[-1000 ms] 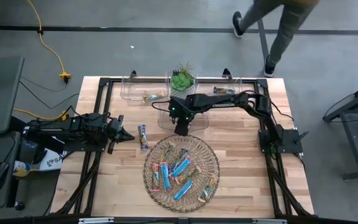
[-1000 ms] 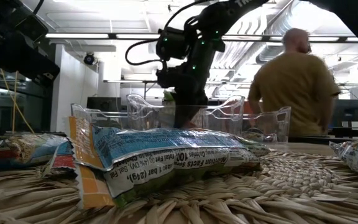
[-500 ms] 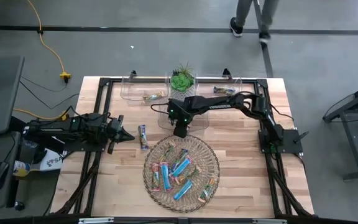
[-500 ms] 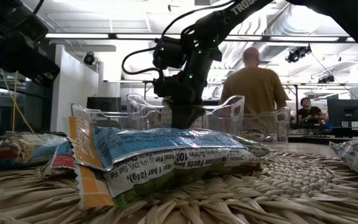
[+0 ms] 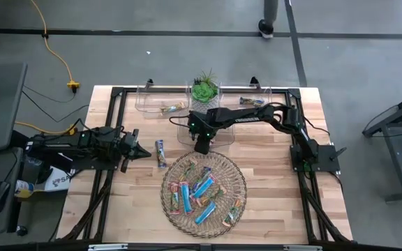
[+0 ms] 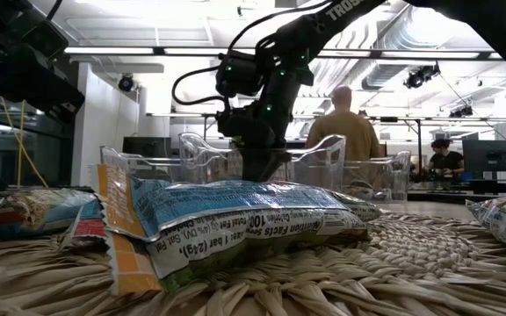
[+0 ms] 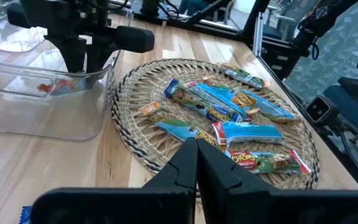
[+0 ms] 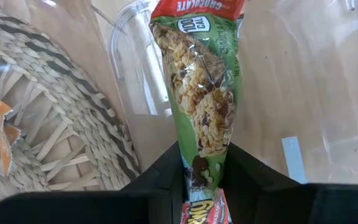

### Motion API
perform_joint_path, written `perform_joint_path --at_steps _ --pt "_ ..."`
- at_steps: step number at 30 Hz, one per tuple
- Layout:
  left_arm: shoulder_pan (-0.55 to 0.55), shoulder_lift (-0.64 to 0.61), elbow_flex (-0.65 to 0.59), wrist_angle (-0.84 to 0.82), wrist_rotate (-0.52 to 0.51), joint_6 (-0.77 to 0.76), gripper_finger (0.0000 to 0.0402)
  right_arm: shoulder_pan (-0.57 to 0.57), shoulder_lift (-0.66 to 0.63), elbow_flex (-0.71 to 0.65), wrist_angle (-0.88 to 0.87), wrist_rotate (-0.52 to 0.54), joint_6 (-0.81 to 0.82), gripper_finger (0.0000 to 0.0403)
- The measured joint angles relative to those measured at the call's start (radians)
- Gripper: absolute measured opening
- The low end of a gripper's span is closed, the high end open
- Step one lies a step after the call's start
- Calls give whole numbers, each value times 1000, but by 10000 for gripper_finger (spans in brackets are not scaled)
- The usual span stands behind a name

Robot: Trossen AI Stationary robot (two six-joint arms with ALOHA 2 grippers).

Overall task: Pick and place Granola Bars by type
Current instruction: Put the red granola bar into the bottom transparent bin, then put the yellow granola bar into the top left transparent bin

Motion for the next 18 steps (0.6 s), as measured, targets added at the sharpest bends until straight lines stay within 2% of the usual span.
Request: perform_joint_path --at_steps 6,18 --pt "0 0 0 0 2 0 1 -1 0 0 -9 -3 1 85" --pt "0 0 0 0 1 0 1 -2 0 0 -15 -3 8 152"
